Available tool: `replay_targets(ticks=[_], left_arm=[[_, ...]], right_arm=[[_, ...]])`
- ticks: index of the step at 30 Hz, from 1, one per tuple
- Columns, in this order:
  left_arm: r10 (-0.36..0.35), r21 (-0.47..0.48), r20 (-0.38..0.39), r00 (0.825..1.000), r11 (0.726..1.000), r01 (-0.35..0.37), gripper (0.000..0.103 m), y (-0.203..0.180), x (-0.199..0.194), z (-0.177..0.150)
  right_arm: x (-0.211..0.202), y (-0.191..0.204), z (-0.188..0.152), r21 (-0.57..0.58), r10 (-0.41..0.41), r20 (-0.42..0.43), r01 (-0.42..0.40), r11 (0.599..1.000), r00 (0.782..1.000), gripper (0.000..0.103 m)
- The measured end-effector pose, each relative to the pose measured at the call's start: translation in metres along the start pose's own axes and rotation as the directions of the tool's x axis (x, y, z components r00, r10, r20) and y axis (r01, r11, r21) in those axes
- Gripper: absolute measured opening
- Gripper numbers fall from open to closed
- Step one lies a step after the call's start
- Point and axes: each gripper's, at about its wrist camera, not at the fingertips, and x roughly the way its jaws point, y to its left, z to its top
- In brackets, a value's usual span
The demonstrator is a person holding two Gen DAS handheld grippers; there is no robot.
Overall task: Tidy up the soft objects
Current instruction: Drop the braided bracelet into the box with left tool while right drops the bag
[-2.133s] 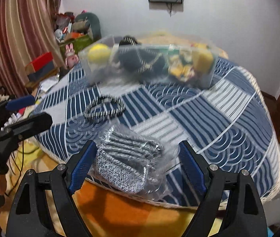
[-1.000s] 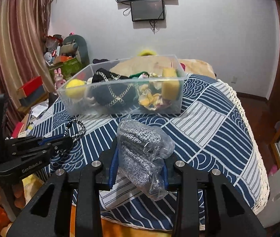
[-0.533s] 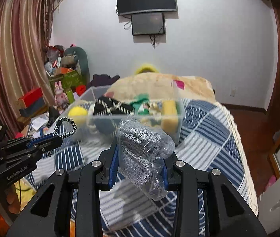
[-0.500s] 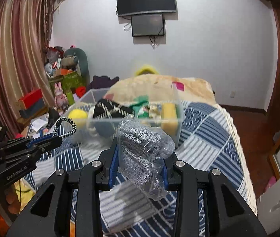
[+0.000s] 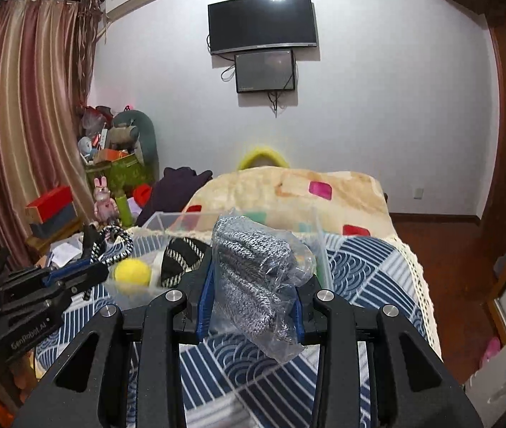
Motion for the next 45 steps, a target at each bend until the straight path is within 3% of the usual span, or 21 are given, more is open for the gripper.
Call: replay_targets(ticks=[11,18,21,28,33,40,45], left_arm=[[-0.002,0.011,-0.039,0.999,1.000,0.003,0.012,0.001,0.041,0.005],[-0.005,0.003,-0.078,0.997,1.000,0.006,0.013,0.005,0.067,0.004],[-0.004,-0.001,-0.091,0.996,1.000,0.004,0.024,0.006,0.073,0.001],[0.004,-0.003,-0.098,0.995,1.000,-0.004,0.032,0.007,0.071,-0.007],[-0.029,-0.035,-0.094,0.995,0.999,0.026,0.039,0.011,0.058,-0.005],[-0.015,-0.012,-0.058,0.998,1.000,0.015,0.049,0.007,0.040,0.001],[0.005,-0.007,-0.039,0.999,1.000,-0.005,0.057,0.006,0.029,0.005]], right_arm=[[0.034,0.015,0.004,-0.030,0.019,-0.032,-0.020,0.999,0.999,0.032],[0.065,0.017,-0.007,-0.025,0.038,-0.106,-0.041,0.999,0.994,0.032],[0.075,0.016,-0.016,-0.023,0.044,-0.145,-0.048,0.999,0.988,0.032],[0.072,0.022,-0.020,-0.079,0.011,-0.162,-0.024,0.997,0.987,0.035],[0.067,0.014,-0.019,-0.061,0.009,-0.163,-0.019,0.998,0.987,0.056],[0.044,0.008,-0.009,-0.048,0.014,-0.111,-0.019,0.999,0.994,0.068],[0.026,0.005,-0.003,-0.041,0.020,-0.064,-0.022,0.999,0.998,0.069]])
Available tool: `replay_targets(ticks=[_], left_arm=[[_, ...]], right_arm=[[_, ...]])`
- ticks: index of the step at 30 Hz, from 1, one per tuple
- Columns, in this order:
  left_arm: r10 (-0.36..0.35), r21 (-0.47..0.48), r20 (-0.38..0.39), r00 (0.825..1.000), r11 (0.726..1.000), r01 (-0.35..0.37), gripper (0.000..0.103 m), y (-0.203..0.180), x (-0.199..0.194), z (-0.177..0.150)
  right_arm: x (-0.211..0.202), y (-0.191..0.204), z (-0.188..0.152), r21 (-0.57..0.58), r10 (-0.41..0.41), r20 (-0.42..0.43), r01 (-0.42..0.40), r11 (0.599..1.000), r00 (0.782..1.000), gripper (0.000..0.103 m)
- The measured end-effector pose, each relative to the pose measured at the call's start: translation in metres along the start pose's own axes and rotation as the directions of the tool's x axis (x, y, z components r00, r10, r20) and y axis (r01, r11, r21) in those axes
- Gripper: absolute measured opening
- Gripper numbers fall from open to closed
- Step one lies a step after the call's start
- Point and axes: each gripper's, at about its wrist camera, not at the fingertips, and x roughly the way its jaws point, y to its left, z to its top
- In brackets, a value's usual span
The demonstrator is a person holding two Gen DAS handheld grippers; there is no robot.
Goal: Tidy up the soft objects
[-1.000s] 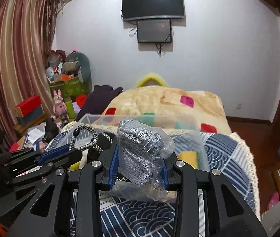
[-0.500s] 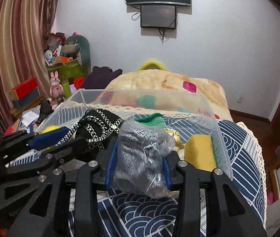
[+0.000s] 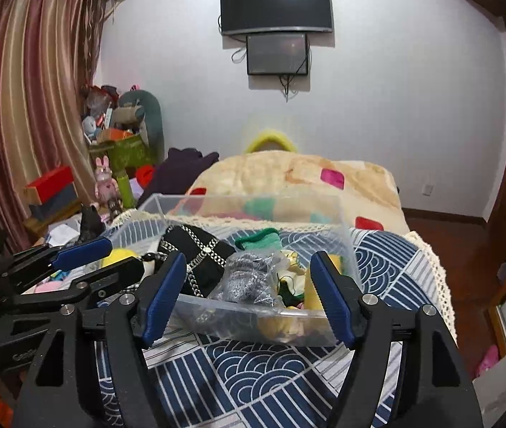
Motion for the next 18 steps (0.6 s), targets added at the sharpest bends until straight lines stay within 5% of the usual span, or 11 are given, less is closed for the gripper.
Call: replay_targets(ticks=[11,16,18], left_arm=[[0.015,0.041,0.118,0.993,0.999,-0.020,0.059,-0.013,-0.063,-0.002],[0.014,0.035,0.175,0.984,0.999,-0.021,0.072,-0.018,-0.090,-0.005],[0.023,0.040,0.196,0.980,0.999,-0.032,0.079,-0.019,-0.097,-0.005]], right_arm=[[-0.050,-0.001,0.003,0.008,0.012,0.127,-0.013,1.000,0.992,0.069],[-0.072,0.003,0.003,-0.004,0.023,0.177,-0.022,1.000,0.984,0.072],[-0.077,0.006,0.001,-0.011,0.020,0.196,-0.018,1.000,0.980,0.083]])
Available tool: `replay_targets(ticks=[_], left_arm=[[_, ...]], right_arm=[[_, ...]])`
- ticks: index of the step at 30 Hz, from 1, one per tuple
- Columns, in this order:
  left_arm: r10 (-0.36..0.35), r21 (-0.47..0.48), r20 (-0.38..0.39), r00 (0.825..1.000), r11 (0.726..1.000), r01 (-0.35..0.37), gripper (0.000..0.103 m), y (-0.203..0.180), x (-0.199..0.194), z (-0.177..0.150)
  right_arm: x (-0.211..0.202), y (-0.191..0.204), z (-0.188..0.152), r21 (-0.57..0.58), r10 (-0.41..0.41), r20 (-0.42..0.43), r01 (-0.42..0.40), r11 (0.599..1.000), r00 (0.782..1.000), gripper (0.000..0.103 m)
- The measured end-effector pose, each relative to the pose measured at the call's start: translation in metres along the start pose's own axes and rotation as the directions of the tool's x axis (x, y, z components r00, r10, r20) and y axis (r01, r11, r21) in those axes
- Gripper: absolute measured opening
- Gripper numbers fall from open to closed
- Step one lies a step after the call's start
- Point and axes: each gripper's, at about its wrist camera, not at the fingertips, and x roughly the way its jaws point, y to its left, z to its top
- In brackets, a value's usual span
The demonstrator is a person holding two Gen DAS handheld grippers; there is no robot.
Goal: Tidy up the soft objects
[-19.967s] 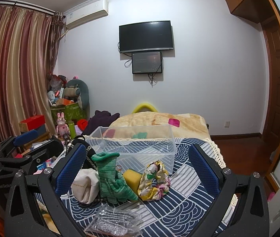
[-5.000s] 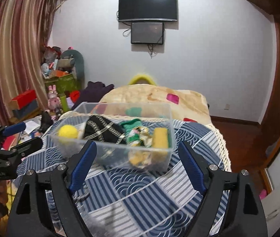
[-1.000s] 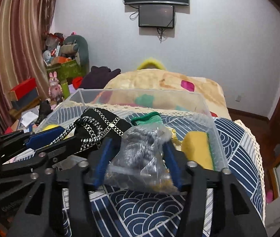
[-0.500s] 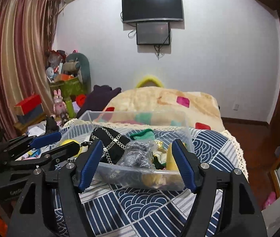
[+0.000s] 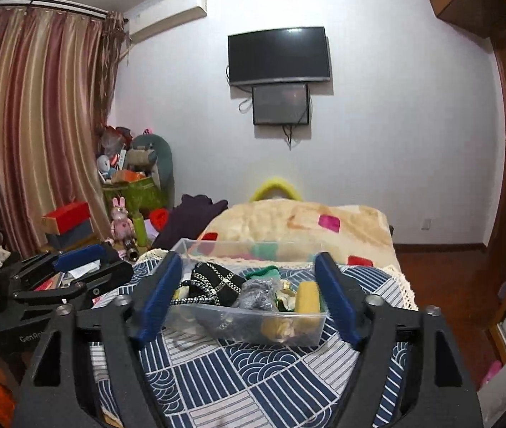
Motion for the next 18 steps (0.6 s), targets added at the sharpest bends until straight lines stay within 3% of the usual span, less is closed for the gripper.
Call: replay_targets(ticks=[4,7,9,18], left_arm=[[0.006,0.011,0.043,0.999,1.000,-0.007,0.093,-0.002,-0.013,0.000],[0.000,0.007,0.058,0.998,1.000,-0.001,0.097,-0.002,-0.017,0.000],[-0.005,0.006,0.062,0.998,1.000,0.004,0.099,-0.002,-0.019,-0.001],[-0.014,0.000,0.073,0.997,1.000,0.014,0.101,-0.001,-0.020,-0.008]], right_arm=[[-0.006,0.006,-0.003,-0.017,-0.010,0.033,0.010,1.000,0.999,0.087],[-0.007,0.009,-0.006,-0.021,-0.016,0.056,0.017,1.000,0.998,0.098],[-0.008,0.010,-0.009,-0.026,-0.021,0.072,0.023,0.999,0.997,0.102],[-0.009,0.012,-0.017,-0.039,-0.017,0.078,0.020,0.999,0.997,0.103]])
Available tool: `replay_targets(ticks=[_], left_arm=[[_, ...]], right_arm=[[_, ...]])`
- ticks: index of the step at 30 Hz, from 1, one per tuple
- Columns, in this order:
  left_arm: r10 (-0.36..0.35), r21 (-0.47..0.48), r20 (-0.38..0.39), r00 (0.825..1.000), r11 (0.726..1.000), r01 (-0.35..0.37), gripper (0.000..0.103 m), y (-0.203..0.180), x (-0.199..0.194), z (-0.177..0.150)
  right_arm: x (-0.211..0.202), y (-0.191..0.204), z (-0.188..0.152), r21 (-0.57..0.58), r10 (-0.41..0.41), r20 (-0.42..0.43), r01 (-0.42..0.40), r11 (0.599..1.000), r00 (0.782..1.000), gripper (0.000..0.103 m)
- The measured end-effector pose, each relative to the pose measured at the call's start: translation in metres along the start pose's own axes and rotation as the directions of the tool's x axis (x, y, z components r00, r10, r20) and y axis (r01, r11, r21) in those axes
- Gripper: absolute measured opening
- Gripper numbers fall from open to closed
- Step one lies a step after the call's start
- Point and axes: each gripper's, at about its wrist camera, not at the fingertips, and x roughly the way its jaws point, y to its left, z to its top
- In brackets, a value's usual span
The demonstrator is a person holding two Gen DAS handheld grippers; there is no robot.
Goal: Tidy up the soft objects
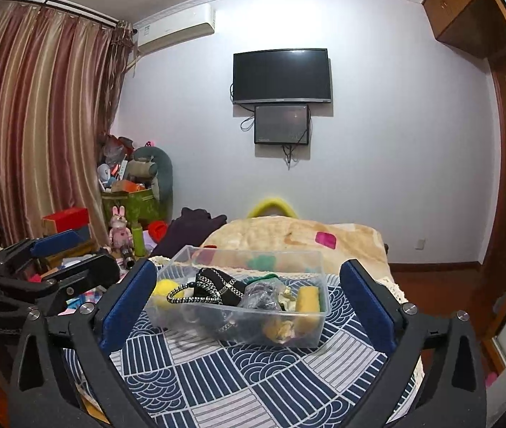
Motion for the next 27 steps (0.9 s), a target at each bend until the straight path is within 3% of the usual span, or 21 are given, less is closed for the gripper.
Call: replay_targets(ticks=[27], left_arm=[[0.005,0.007,-0.005,1.000,1.000,-0.005,0.102,-0.004,0.005,-0.011]], right_arm=[[-0.002,-0.005,-0.005,0.024,0.001,-0.016,-0.001,1.000,1.000,0.103]])
